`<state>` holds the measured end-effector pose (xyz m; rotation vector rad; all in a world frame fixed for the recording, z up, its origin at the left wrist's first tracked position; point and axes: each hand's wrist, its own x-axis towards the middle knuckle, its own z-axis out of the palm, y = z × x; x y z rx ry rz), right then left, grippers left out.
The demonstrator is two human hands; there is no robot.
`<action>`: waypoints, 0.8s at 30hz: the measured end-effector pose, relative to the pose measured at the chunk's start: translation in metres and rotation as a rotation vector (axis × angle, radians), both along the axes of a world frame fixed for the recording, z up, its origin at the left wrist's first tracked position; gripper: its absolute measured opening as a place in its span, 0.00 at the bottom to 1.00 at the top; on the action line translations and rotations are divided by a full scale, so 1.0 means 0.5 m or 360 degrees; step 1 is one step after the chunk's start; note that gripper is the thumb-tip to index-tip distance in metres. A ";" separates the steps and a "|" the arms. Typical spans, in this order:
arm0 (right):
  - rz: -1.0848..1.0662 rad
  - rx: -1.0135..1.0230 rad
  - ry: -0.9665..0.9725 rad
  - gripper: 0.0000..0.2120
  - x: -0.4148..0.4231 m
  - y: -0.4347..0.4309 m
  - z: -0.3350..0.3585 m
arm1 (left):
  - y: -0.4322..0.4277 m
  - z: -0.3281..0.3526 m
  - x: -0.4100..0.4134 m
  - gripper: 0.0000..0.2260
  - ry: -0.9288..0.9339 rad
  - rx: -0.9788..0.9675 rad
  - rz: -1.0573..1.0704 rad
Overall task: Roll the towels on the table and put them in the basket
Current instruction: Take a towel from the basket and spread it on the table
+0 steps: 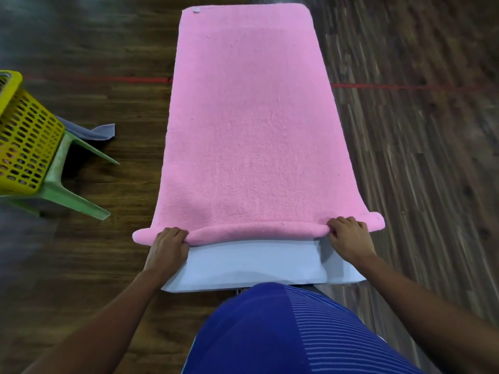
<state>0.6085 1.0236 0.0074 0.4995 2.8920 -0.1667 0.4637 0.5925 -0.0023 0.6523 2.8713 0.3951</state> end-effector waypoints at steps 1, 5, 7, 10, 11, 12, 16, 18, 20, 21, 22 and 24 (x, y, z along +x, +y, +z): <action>0.0007 0.0026 -0.0082 0.11 -0.003 0.003 0.006 | 0.003 0.006 -0.003 0.08 -0.0007 -0.0028 -0.0031; -0.0001 0.0117 -0.0275 0.12 -0.012 0.012 0.007 | 0.012 0.014 -0.013 0.12 -0.0035 -0.0178 -0.0034; -0.0063 0.0079 -0.0059 0.08 -0.013 0.008 0.001 | 0.016 0.007 -0.013 0.06 0.0105 -0.0157 0.0075; -0.0163 -0.0069 0.0065 0.07 -0.013 0.005 -0.003 | 0.025 0.004 -0.005 0.04 0.0168 -0.0044 0.0225; -0.0160 -0.0116 0.0044 0.07 -0.011 0.002 -0.003 | 0.026 0.001 -0.001 0.04 0.0143 0.0034 0.0240; -0.0133 -0.0133 0.0055 0.09 -0.007 0.001 -0.004 | 0.024 -0.006 0.004 0.05 0.0111 0.0075 0.0248; 0.0059 -0.0094 0.0120 0.18 0.023 -0.005 -0.023 | 0.002 -0.027 0.030 0.20 0.0148 -0.0078 0.0085; 0.0084 -0.0089 0.0113 0.21 0.031 -0.001 -0.032 | -0.006 -0.028 0.033 0.23 0.0179 -0.0170 0.0017; 0.0061 -0.0063 0.0098 0.20 0.029 0.005 -0.036 | -0.010 -0.029 0.025 0.21 0.0218 -0.0223 0.0006; 0.0033 -0.0053 0.0104 0.19 0.026 0.007 -0.036 | -0.009 -0.028 0.019 0.20 0.0233 -0.0227 0.0008; 0.0011 -0.0042 0.0113 0.17 0.021 0.010 -0.036 | -0.008 -0.028 0.012 0.18 0.0232 -0.0214 0.0016; -0.0002 -0.0079 0.0111 0.14 0.009 0.018 -0.027 | -0.003 -0.020 -0.001 0.14 0.0178 -0.0165 0.0059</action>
